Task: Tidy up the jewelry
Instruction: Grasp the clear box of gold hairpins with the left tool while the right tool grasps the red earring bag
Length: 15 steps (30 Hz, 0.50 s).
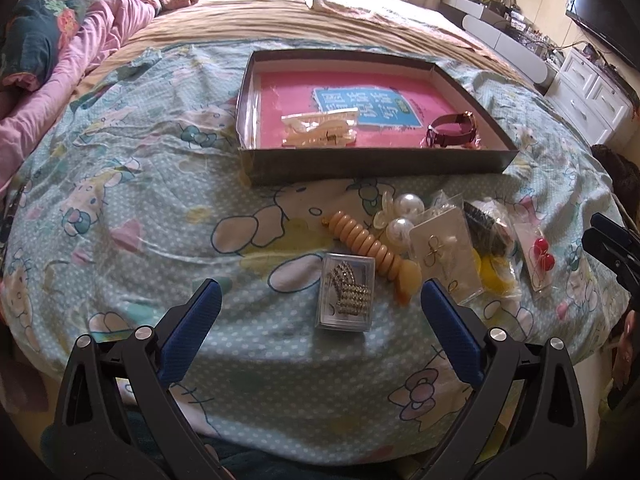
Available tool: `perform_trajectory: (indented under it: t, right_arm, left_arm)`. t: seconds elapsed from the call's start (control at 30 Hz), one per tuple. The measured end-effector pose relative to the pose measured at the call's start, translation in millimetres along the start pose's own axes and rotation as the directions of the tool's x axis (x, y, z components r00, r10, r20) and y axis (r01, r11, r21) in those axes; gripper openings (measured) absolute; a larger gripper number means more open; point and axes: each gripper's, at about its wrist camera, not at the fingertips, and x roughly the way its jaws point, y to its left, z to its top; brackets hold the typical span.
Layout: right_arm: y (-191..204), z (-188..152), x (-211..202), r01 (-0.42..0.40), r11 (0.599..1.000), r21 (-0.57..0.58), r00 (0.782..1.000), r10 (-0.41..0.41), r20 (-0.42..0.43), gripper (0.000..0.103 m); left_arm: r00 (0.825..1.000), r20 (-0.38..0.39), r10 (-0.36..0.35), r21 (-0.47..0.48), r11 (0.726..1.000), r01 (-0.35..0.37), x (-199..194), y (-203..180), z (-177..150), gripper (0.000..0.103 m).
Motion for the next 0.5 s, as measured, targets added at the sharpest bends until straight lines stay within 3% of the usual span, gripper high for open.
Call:
perform_trajectory:
  t: [0.1, 0.2, 0.4, 0.5]
  right_arm:
    - [0, -6, 4, -0.002, 1.0, -0.001, 1.0, 0.002, -0.019, 0.087]
    - [0, -11, 10, -0.001, 1.0, -0.002, 0.999, 0.001, -0.041, 0.087]
    - [1, -19, 22, 0.002, 1.0, 0.007, 0.997, -0.001, -0.079, 0.087]
    - [1, -21, 30, 0.005, 1.0, 0.011, 0.996, -0.004, -0.093, 0.087]
  left_arm:
    - [0.999, -0.038, -0.026, 0.017, 0.999, 0.027, 8, -3, -1, 0.067]
    - [0.997, -0.071, -0.025, 0.038, 0.999, 0.028, 15, -7, -3, 0.062]
    - [0.993, -0.107, -0.046, 0.024, 0.999, 0.049, 25, -8, -3, 0.039]
    - [0.992, -0.115, -0.055, 0.018, 0.998, 0.057, 28, -8, -3, 0.037]
